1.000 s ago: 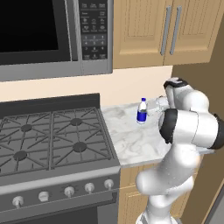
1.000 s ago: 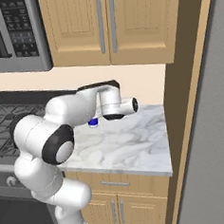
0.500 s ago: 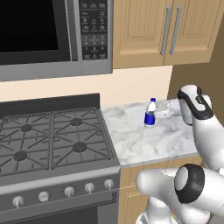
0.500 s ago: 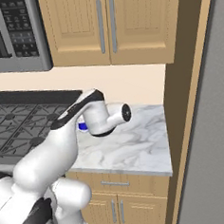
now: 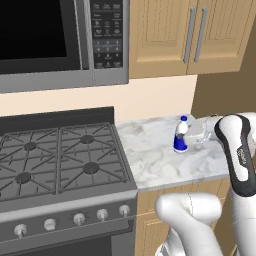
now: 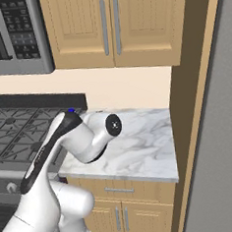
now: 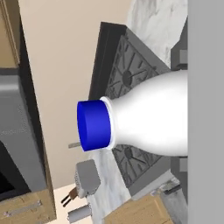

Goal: Take the bottled waters from the counter and place them in the freezer to freeze. Close the freezer door after placing the bottles.

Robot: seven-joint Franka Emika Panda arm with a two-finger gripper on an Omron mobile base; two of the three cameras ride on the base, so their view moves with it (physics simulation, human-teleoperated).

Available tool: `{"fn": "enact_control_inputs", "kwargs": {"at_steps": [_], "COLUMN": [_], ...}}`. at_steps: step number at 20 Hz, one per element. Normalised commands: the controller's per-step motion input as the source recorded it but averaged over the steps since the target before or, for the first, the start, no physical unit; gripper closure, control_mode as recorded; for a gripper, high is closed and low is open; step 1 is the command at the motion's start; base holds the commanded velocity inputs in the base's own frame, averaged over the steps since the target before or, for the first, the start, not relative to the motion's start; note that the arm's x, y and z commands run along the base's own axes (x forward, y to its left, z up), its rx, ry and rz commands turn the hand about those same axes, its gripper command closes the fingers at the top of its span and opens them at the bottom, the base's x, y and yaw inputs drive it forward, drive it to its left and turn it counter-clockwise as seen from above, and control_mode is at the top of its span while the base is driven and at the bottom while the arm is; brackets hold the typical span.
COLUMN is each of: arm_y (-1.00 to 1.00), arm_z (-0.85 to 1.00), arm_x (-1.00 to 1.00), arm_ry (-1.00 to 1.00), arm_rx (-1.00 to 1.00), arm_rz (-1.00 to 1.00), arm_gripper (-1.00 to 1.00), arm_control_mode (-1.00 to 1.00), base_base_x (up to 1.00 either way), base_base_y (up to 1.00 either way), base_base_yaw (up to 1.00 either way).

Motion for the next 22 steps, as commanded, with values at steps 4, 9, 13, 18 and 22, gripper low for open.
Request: {"fn": "enact_control_inputs", "kwargs": {"at_steps": [4, 9, 13, 18, 22], "arm_y": [0.0, -0.01, 0.0, 0.0, 0.0], "arm_z": [0.12, 0.01, 0.0, 0.0, 0.0], "arm_x": [-0.6, -0.34, -0.01, 0.0, -0.01], "arm_ry": [-0.16, -0.11, 0.0, 0.0, 0.0], "arm_rx": [-0.09, 0.01, 0.0, 0.0, 0.0], "arm_rz": [-0.02, -0.06, 0.0, 0.0, 0.0], "arm_gripper": [1.0, 1.0, 1.0, 1.0, 1.0], "arm_control_mode": [-1.0, -1.0, -1.0, -1.0, -1.0], "base_base_x": [0.0, 0.0, 0.0, 0.0, 0.0], "base_base_y": [0.0, 0.0, 0.0, 0.0, 0.0], "base_base_yaw": [0.0, 0.0, 0.0, 0.0, 0.0]}}
